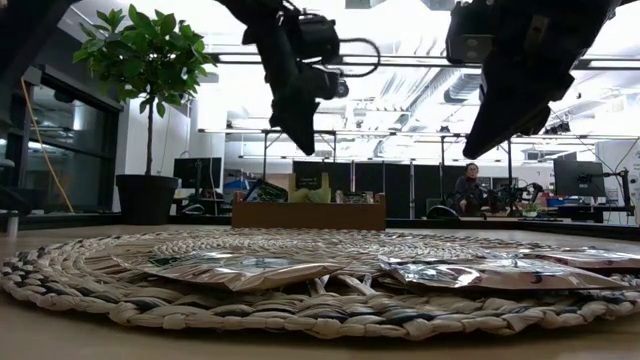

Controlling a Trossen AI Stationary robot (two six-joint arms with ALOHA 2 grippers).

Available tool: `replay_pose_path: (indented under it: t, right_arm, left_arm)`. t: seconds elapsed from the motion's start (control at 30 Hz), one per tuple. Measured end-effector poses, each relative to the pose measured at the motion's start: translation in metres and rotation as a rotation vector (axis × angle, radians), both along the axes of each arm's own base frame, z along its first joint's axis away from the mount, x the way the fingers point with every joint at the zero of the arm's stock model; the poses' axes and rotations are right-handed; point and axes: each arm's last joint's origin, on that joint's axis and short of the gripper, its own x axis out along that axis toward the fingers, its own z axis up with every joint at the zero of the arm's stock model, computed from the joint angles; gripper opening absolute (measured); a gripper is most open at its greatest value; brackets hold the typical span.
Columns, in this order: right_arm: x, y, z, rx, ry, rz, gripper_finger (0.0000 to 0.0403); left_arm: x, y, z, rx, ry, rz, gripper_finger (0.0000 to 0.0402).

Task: Pick & Place Tea
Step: Put the brown tea bag in the right section of the wooden organizer

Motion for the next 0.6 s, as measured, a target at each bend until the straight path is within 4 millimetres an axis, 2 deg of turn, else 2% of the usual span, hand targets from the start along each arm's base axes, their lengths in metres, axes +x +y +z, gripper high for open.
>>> replay_pose_path:
  t: [0.13, 0.3, 0.6]
  right_arm:
    - [-0.002, 0.004, 0.0, -0.007, 0.008, 0.032, 0.0]
    - [-0.009, 0.011, -0.003, -0.021, 0.055, 0.063, 0.0]
    - [-0.023, 0.034, -0.005, -0.019, 0.094, 0.184, 0.0]
  left_arm:
    - [0.003, -0.019, -0.001, -0.03, 0.031, -0.015, 0.0009]
    - [0.01, -0.053, -0.002, -0.069, 0.056, -0.04, 0.0005]
    - [0.03, -0.143, 0.001, -0.116, -0.04, -0.036, 0.0001]
